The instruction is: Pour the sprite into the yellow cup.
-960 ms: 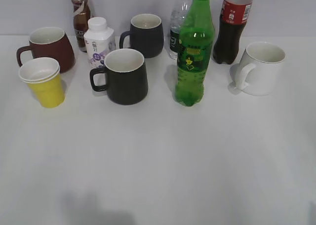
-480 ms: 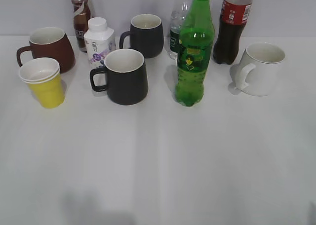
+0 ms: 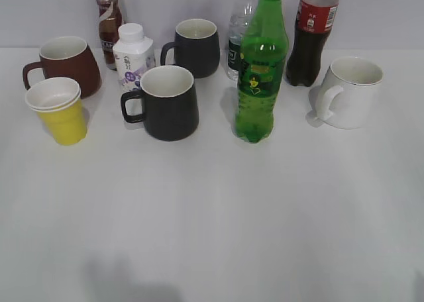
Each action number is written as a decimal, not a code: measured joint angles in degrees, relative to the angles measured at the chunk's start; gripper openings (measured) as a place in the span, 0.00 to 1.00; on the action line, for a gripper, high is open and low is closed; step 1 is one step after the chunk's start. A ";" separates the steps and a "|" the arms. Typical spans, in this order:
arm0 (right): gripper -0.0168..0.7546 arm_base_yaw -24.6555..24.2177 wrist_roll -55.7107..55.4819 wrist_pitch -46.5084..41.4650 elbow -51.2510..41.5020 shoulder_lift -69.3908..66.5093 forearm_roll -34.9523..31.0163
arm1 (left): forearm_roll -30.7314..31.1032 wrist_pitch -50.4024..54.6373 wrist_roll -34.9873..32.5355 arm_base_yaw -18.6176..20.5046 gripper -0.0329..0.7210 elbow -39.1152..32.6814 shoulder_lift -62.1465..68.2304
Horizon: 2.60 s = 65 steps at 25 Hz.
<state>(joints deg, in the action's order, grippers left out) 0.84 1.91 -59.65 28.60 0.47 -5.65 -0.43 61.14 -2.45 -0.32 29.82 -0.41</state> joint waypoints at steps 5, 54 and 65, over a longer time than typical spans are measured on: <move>0.76 0.00 0.00 0.00 0.00 0.00 0.00 | 0.00 0.00 0.00 0.00 0.34 0.00 0.00; 0.74 29.65 11.94 75.84 1.02 -74.46 -10.21 | -8.57 -97.41 0.21 -13.38 0.81 -17.52 73.82; 0.86 29.65 9.08 86.59 1.02 -78.34 -7.06 | 1.87 -128.65 2.45 -13.40 0.92 -15.41 99.73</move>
<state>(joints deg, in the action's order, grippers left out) 30.49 10.99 26.93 29.62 -77.87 -12.71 1.44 -67.51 0.00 -13.72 14.41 99.32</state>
